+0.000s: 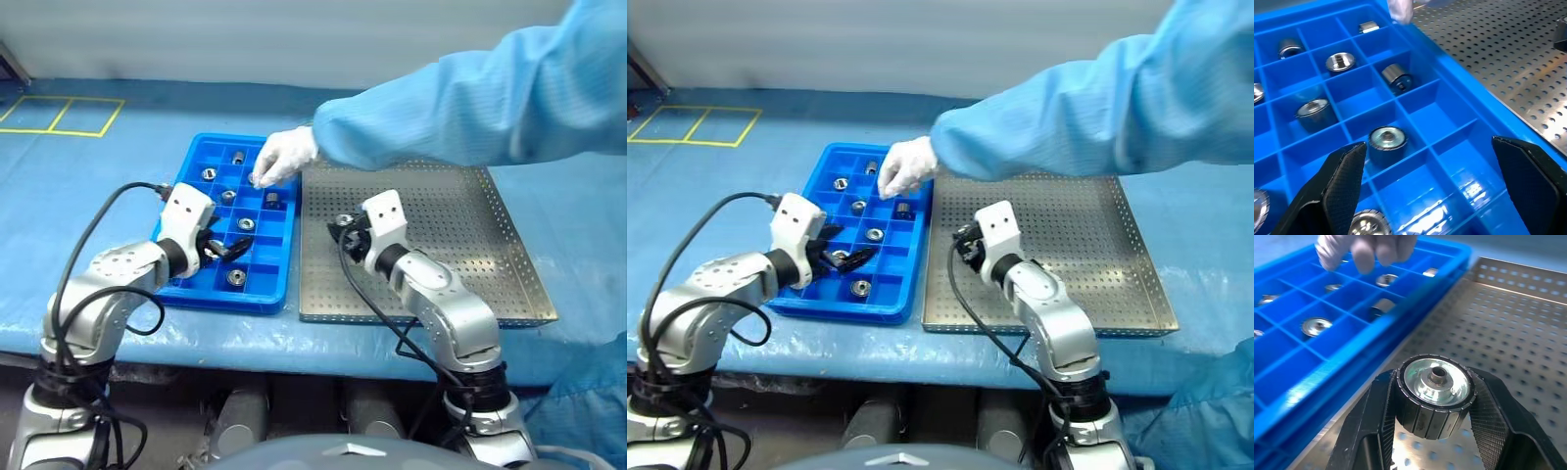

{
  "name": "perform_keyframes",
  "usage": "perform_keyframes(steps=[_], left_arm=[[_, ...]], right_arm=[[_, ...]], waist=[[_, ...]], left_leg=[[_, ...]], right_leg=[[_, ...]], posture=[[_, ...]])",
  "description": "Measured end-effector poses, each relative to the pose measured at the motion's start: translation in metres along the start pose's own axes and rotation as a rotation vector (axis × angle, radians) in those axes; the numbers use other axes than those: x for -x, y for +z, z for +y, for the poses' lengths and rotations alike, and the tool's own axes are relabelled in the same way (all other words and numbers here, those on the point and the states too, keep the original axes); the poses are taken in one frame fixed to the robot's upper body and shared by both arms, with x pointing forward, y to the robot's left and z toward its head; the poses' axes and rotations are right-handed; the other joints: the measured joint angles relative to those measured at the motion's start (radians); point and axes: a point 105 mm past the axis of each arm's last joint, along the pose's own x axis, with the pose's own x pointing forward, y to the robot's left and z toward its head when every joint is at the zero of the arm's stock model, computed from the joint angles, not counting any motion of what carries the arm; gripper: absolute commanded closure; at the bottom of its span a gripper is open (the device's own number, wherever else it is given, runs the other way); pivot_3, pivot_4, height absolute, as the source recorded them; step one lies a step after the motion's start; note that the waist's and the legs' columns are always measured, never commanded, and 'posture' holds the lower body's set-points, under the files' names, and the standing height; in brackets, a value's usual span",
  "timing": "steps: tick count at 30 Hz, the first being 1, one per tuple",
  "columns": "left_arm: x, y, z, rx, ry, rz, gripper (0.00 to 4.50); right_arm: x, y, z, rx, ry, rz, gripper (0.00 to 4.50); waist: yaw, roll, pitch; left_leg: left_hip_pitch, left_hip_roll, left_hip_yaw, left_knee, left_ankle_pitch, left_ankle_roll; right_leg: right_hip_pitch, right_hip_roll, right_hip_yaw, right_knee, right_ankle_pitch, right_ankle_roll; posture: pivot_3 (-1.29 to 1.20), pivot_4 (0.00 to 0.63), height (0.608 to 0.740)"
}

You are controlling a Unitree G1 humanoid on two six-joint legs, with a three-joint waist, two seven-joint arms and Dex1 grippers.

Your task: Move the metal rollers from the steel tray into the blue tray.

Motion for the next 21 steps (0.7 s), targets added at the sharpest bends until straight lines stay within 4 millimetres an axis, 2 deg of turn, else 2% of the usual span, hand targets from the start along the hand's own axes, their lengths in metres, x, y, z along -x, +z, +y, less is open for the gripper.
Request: perform_keyframes(steps=[3, 6, 11, 15, 21], left_arm=[[0.006, -0.003, 0.008, 0.012, 0.045, 0.008, 0.0], [0.009, -0.005, 0.005, 0.009, 0.046, 0.011, 0.0], [0.012, -0.008, 0.003, 0.007, 0.057, 0.023, 0.0], [0.014, -0.011, 0.005, 0.017, 0.071, 0.035, 0.0], [0.016, -0.01, 0.006, 0.021, 0.084, 0.031, 0.0]], right_arm=[[-0.011, 0.002, 0.016, 0.01, 0.063, 0.001, 2.72], [-0.02, 0.001, 0.028, 0.014, 0.109, 0.011, 2.72], [-0.031, 0.012, 0.053, 0.044, 0.205, -0.019, 2.72], [-0.038, 0.007, 0.077, 0.058, 0.301, 0.001, 2.72], [-0.046, -0.008, 0.083, 0.048, 0.331, 0.064, 2.72]], waist=[[0.005, 0.0, 0.0], [0.01, 0.0, 0.0], [0.016, 0.0, 0.0], [0.017, 0.0, 0.0], [0.019, 0.0, 0.0]], left_leg=[[0.0, 0.0, 0.0, 0.0, 0.0, 0.0], [0.0, 0.0, 0.0, 0.0, 0.0, 0.0], [0.0, 0.0, 0.0, -0.001, 0.0, 0.0], [0.0, 0.0, 0.0, -0.001, 0.0, 0.0], [0.0, 0.0, 0.0, -0.001, 0.0, 0.0]], right_leg=[[0.0, 0.0, 0.0, 0.0, 0.0, 0.0], [0.0, 0.0, 0.0, 0.0, 0.0, 0.0], [-0.001, 0.0, 0.0, 0.0, 0.0, 0.0], [-0.001, 0.001, 0.0, 0.0, 0.0, 0.0], [0.0, 0.001, 0.0, 0.0, 0.0, -0.001]], posture=[[0.11, 0.15, 0.74], [0.12, 0.15, 0.74], [0.14, 0.15, 0.74], [0.15, 0.15, 0.74], [0.15, 0.15, 0.74]])
